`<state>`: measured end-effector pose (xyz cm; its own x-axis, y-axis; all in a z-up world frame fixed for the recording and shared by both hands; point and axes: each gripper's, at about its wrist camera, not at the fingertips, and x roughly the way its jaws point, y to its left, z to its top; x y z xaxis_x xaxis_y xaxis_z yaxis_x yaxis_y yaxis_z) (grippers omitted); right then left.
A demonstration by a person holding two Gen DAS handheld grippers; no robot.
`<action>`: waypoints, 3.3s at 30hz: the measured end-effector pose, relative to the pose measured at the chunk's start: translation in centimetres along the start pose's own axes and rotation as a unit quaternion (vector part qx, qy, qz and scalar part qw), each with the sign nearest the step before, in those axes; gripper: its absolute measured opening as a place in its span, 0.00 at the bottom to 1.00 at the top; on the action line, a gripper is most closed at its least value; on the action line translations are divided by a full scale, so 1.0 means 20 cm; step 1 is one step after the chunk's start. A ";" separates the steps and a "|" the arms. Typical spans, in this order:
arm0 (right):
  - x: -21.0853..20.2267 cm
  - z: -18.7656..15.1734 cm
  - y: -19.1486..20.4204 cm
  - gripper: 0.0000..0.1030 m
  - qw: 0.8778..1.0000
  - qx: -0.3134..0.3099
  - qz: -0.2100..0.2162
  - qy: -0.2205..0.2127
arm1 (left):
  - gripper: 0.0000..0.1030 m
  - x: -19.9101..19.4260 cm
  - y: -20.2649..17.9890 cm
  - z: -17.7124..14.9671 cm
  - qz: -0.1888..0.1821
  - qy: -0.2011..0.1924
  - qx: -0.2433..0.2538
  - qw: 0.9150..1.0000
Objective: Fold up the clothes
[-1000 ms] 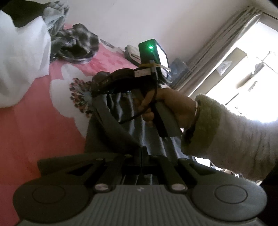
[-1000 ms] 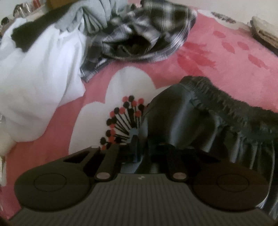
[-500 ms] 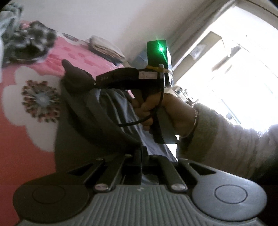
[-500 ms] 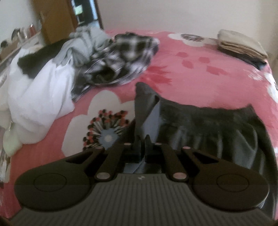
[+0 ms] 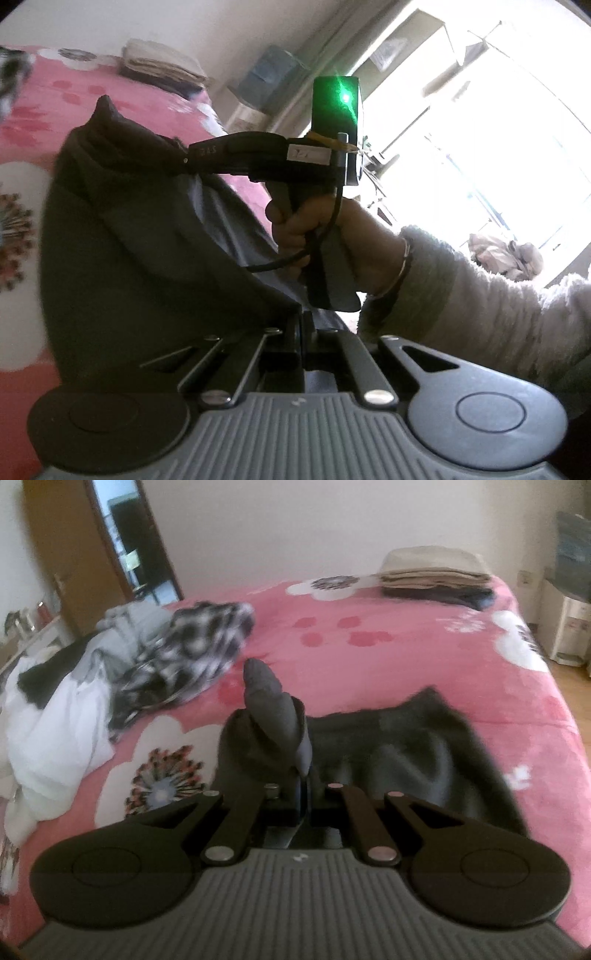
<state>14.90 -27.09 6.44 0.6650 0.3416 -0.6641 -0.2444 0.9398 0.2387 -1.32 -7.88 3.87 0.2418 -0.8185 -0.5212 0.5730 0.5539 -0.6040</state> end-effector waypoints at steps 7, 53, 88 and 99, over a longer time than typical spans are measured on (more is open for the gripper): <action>-0.02 -0.04 -0.28 0.01 0.999 0.033 -0.022 -0.006 | 0.01 0.26 -0.05 0.07 -0.008 0.031 0.010 0.999; -1.09 -0.67 -1.19 0.33 0.965 0.245 -0.036 -0.087 | 0.48 0.75 -0.16 0.27 -0.050 0.183 0.027 0.982; 0.24 0.16 -0.69 0.16 0.999 -0.016 0.020 -0.021 | 0.52 0.44 0.54 0.32 0.249 0.111 -0.011 0.962; -0.86 -0.25 -0.68 0.26 0.996 0.054 0.057 -0.047 | 0.52 0.32 0.50 0.26 0.217 0.127 0.051 0.966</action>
<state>3.33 -45.80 11.06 0.7021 0.4400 -0.5598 -0.2477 0.8881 0.3872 10.05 -8.32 -2.31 0.2842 -0.4409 -0.8514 0.5380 0.8083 -0.2390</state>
